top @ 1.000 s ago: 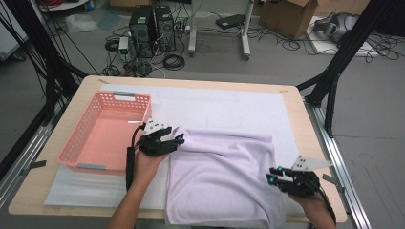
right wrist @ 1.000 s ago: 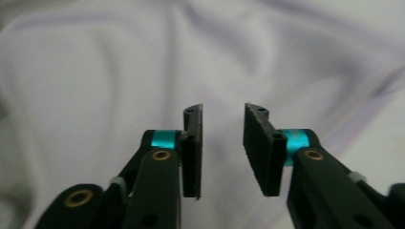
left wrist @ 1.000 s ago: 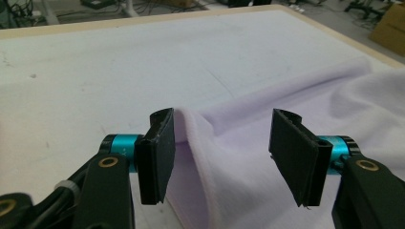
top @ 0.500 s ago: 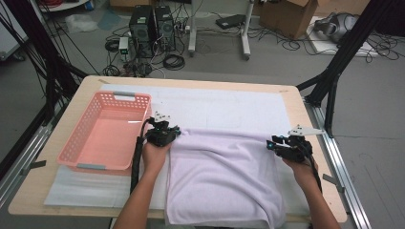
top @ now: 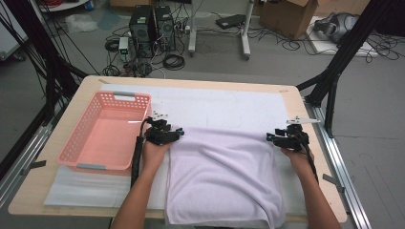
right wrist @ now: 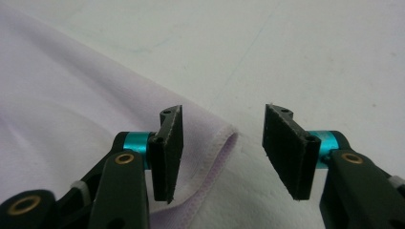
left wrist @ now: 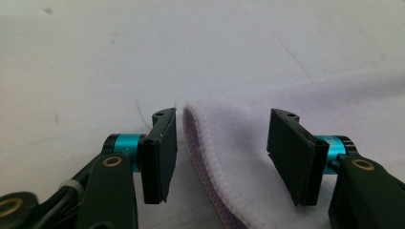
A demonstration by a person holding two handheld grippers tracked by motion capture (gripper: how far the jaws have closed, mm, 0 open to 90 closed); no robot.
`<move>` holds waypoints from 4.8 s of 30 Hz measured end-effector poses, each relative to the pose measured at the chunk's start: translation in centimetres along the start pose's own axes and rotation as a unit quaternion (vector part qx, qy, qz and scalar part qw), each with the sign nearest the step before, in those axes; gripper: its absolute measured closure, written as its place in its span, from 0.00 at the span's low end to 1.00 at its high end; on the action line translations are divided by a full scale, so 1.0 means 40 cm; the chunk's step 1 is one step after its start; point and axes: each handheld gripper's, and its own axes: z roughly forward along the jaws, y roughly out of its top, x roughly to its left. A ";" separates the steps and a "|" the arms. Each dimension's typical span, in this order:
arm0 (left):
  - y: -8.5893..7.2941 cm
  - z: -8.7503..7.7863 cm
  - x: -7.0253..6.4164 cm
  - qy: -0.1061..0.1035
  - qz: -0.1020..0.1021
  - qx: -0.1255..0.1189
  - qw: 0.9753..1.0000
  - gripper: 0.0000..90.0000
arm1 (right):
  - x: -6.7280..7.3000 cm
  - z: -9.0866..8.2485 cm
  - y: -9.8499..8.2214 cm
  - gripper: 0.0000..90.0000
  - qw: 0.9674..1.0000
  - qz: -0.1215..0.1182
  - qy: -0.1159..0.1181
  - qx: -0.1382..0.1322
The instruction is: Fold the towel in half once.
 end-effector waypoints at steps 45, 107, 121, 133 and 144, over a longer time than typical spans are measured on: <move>0.119 0.108 0.040 -0.004 -0.036 -0.046 0.998 0.60 | -0.049 0.125 0.145 0.75 0.994 0.005 -0.094 -0.058; -0.297 -0.326 -0.196 -0.115 0.065 0.008 0.991 0.65 | 0.231 -0.259 -0.257 0.68 0.998 -0.058 0.004 -0.026; -0.296 -0.352 -0.198 -0.102 0.080 -0.001 0.992 0.95 | 0.245 -0.232 -0.263 0.96 0.997 -0.080 0.020 0.013; -0.317 -0.414 -0.181 -0.124 0.060 -0.023 0.990 0.95 | 0.210 -0.304 -0.261 0.98 0.998 -0.049 0.042 -0.013; -0.337 -0.429 -0.182 -0.144 0.060 -0.008 0.988 0.89 | 0.189 -0.317 -0.268 0.77 0.999 -0.020 0.034 0.004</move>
